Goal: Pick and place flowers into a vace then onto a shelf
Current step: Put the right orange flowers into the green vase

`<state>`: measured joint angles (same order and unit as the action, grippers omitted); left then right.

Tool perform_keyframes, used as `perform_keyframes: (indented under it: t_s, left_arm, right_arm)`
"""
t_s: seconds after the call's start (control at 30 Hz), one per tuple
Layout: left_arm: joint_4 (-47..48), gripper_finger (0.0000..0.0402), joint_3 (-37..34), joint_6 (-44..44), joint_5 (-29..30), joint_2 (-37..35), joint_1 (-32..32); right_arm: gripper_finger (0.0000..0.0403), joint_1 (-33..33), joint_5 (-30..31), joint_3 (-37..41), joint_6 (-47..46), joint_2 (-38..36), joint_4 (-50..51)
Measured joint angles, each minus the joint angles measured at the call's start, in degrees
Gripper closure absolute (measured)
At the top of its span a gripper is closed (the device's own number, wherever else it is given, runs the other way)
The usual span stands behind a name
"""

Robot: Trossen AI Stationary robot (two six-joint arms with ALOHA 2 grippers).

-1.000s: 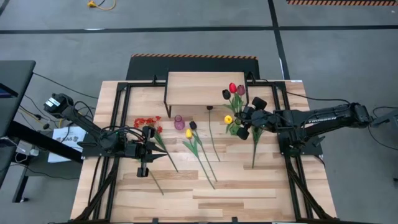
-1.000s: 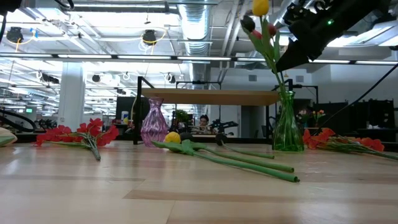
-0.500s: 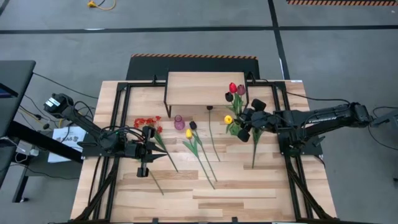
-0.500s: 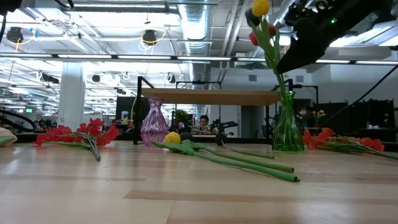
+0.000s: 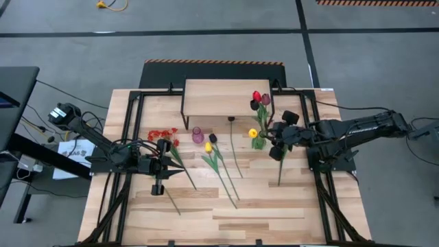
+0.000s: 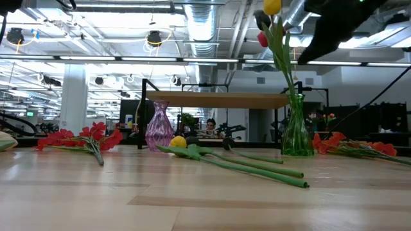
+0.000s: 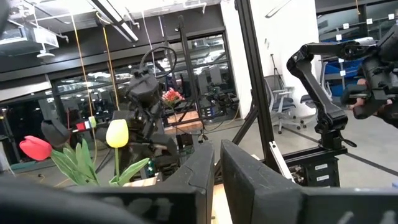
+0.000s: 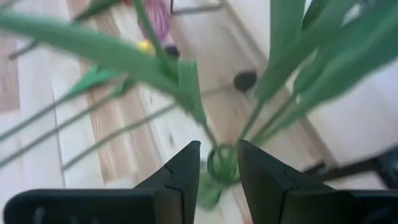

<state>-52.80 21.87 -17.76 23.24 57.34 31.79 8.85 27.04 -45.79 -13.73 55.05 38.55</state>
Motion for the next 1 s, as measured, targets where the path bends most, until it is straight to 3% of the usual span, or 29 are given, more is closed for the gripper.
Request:
perform_keyframes:
  t_s: [0.27, 0.43, 0.6, 0.8, 1.0]
  left_arm:
    - [1.78, 0.0386, 0.00, 0.02, 0.07, -0.01, -0.01]
    - [3.39, 0.0386, 0.00, -0.21, 0.37, 0.00, 0.00]
    - [4.41, 0.0386, 0.00, -0.26, 0.39, -0.02, 0.00]
    - [6.91, 0.0386, 0.00, -1.24, 1.25, -0.02, 0.00]
    - [7.05, 0.0386, 0.00, -4.43, 3.30, -0.02, -0.02]
  right_arm:
    - [0.0303, 5.64, -0.51, -0.12, -17.56, 0.03, 11.64]
    - [0.0303, 12.26, -4.30, 0.95, -29.93, 0.17, 11.63]
    - [0.0304, 20.49, -3.74, 2.57, -39.78, 2.66, 10.29]
    - [0.0304, 29.86, 5.95, 5.02, -46.93, 9.95, 0.09]
    - [0.0304, 35.11, 18.26, 5.48, -51.02, 21.15, -10.96]
